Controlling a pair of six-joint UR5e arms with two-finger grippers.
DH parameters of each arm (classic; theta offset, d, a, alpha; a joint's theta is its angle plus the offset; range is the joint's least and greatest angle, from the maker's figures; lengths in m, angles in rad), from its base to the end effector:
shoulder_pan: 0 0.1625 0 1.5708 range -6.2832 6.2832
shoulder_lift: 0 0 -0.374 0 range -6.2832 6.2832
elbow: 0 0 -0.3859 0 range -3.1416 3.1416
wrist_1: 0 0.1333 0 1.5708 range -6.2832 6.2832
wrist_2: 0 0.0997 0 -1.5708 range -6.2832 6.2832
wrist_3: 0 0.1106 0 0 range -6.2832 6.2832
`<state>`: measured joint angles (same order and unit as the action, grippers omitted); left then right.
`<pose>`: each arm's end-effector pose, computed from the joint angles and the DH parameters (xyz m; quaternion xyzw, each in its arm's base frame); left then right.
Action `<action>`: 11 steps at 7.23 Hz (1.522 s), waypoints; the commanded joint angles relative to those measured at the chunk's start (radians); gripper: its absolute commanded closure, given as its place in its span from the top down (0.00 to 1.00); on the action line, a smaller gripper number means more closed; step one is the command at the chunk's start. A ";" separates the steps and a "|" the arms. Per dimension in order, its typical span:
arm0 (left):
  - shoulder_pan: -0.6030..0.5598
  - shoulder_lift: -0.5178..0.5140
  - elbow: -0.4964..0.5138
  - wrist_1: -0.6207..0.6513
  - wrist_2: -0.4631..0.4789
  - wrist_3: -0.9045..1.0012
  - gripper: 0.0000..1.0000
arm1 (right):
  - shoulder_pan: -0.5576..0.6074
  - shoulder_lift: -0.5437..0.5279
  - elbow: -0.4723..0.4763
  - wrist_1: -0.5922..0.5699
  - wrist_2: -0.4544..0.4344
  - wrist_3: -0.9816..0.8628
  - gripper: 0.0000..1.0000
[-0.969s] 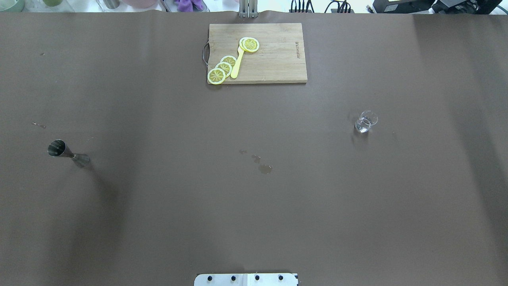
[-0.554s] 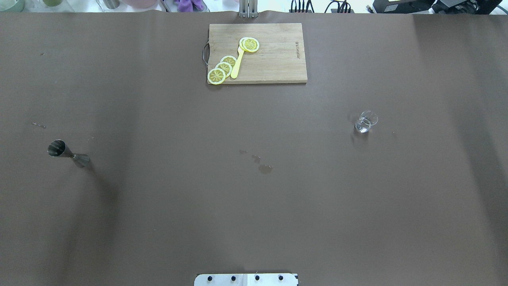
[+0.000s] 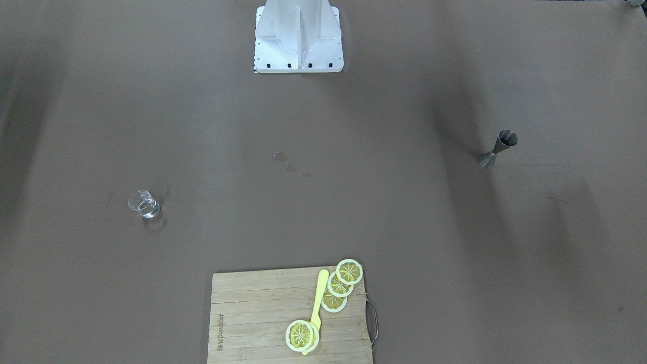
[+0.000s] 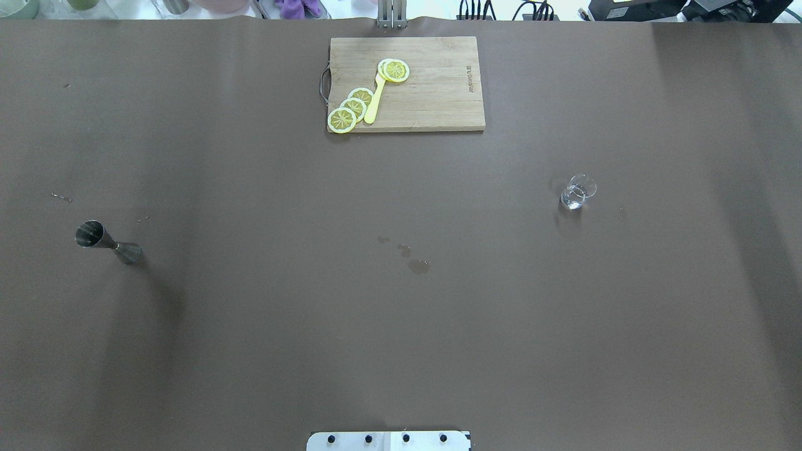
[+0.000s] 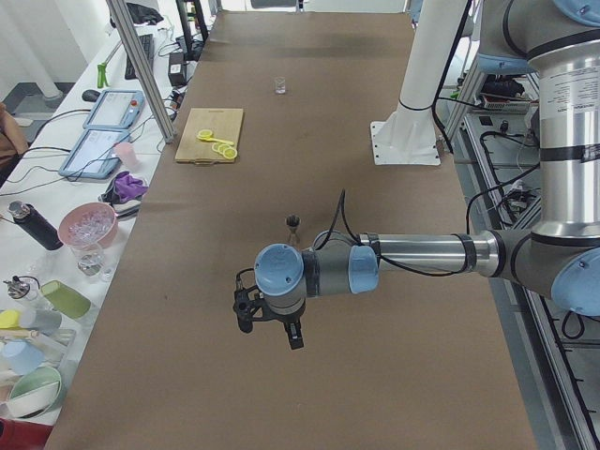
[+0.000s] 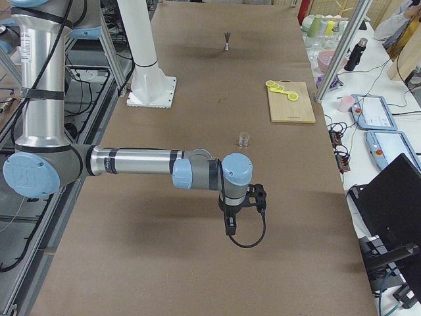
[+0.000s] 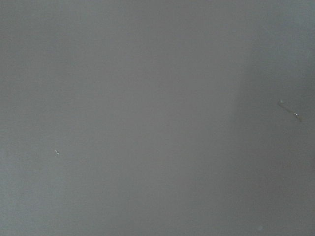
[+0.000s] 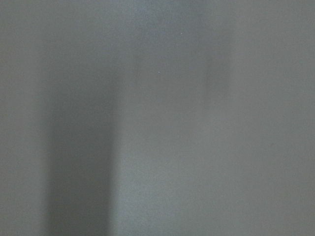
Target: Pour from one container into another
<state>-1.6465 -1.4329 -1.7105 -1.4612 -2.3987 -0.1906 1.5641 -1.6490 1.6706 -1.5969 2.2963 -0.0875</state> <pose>-0.0839 -0.4204 0.6174 -0.0723 0.3982 -0.1428 0.9032 0.0569 -0.4563 0.6102 0.0122 -0.3546 -0.0432 0.9339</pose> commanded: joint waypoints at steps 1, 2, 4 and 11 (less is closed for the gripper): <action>0.005 -0.015 -0.011 -0.002 0.024 -0.113 0.99 | -0.009 0.000 0.000 0.000 -0.003 0.000 1.00; 0.005 -0.014 -0.018 -0.002 0.024 -0.116 0.99 | -0.010 0.000 0.000 0.002 -0.004 0.000 1.00; 0.005 -0.014 -0.020 -0.004 0.021 -0.110 0.99 | -0.013 0.002 0.000 0.002 -0.006 -0.001 1.00; 0.007 -0.003 -0.009 -0.071 0.023 -0.098 0.99 | -0.013 0.003 0.000 0.005 -0.014 0.000 1.00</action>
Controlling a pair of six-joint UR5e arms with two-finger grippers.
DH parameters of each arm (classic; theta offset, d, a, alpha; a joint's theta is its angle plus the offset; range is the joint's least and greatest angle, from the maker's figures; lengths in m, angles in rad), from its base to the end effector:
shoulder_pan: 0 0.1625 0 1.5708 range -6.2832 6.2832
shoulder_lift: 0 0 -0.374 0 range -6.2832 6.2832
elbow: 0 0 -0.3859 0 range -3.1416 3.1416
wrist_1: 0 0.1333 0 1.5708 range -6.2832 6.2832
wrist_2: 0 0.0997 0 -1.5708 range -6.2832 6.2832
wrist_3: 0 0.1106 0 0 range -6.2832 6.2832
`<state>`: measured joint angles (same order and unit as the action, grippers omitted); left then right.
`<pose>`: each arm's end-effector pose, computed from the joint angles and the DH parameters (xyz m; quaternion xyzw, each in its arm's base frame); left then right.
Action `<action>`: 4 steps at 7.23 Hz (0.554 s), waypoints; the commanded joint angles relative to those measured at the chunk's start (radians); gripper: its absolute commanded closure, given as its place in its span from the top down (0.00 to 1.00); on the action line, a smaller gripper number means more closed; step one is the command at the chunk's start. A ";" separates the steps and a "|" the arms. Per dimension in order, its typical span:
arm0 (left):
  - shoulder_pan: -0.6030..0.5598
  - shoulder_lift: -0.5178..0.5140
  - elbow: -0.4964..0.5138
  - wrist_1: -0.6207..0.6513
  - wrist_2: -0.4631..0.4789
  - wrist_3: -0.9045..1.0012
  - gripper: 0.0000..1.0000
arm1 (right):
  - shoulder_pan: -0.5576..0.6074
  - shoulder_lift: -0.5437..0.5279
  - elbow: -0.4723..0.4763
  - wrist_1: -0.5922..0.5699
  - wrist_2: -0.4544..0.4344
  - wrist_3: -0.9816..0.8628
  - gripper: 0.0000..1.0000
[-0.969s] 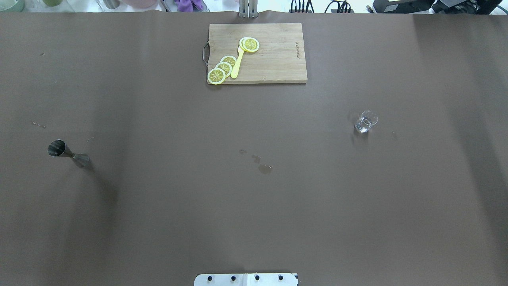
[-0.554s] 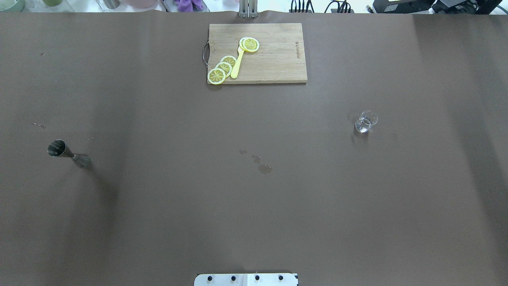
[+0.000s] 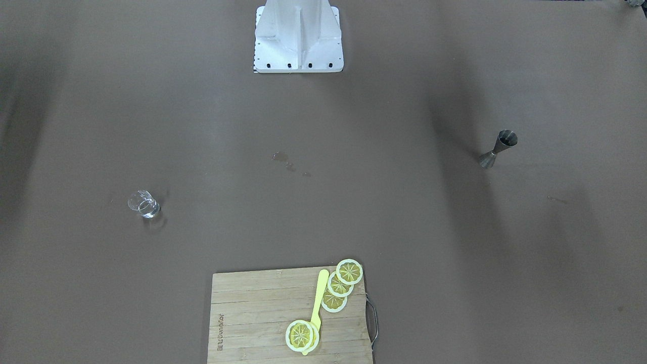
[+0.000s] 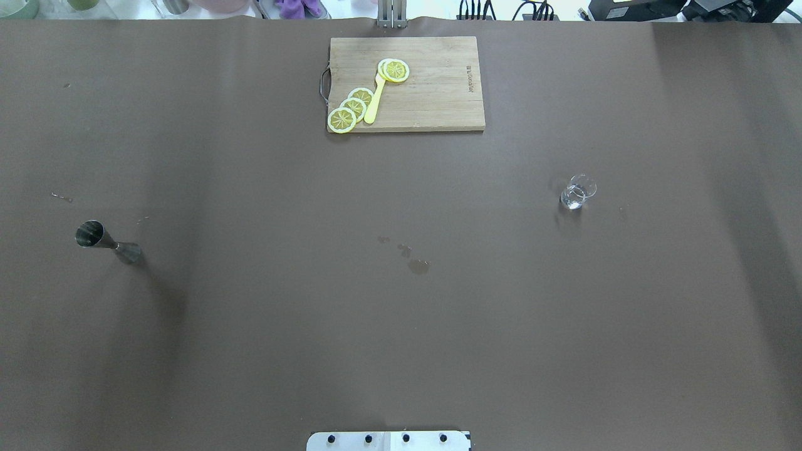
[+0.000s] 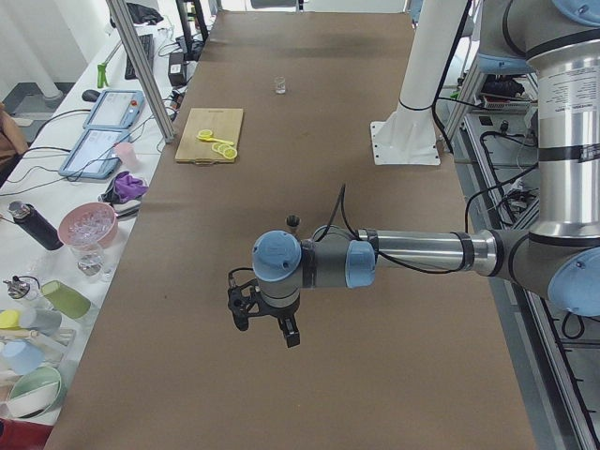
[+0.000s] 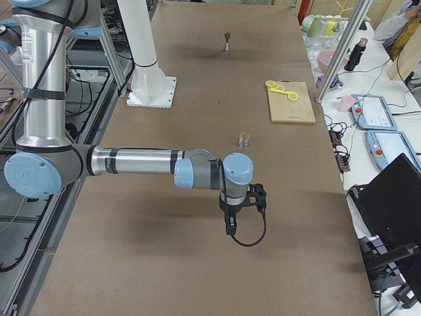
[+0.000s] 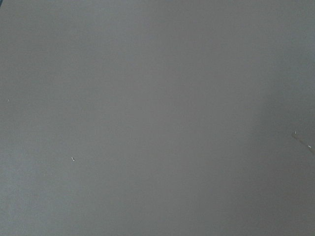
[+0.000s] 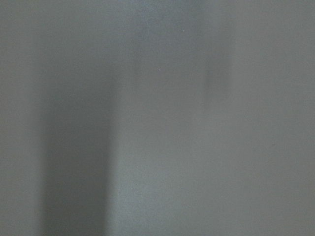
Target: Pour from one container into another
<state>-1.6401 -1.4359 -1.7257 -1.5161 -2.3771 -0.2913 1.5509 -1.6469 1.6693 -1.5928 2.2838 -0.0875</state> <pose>-0.0833 -0.4278 0.6053 -0.0593 0.3881 -0.1716 0.9036 0.0519 -0.4582 0.6104 0.0120 -0.3488 -0.0504 0.9358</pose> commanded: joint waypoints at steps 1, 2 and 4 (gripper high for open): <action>0.000 0.002 0.014 -0.033 0.003 0.003 0.99 | 0.000 0.001 0.001 0.001 -0.001 -0.001 1.00; 0.000 0.000 0.018 -0.038 0.004 0.003 0.99 | 0.001 0.001 0.001 0.001 -0.001 -0.001 1.00; 0.000 0.003 0.020 -0.038 0.006 0.004 0.99 | 0.001 0.001 0.001 0.001 0.000 -0.001 1.00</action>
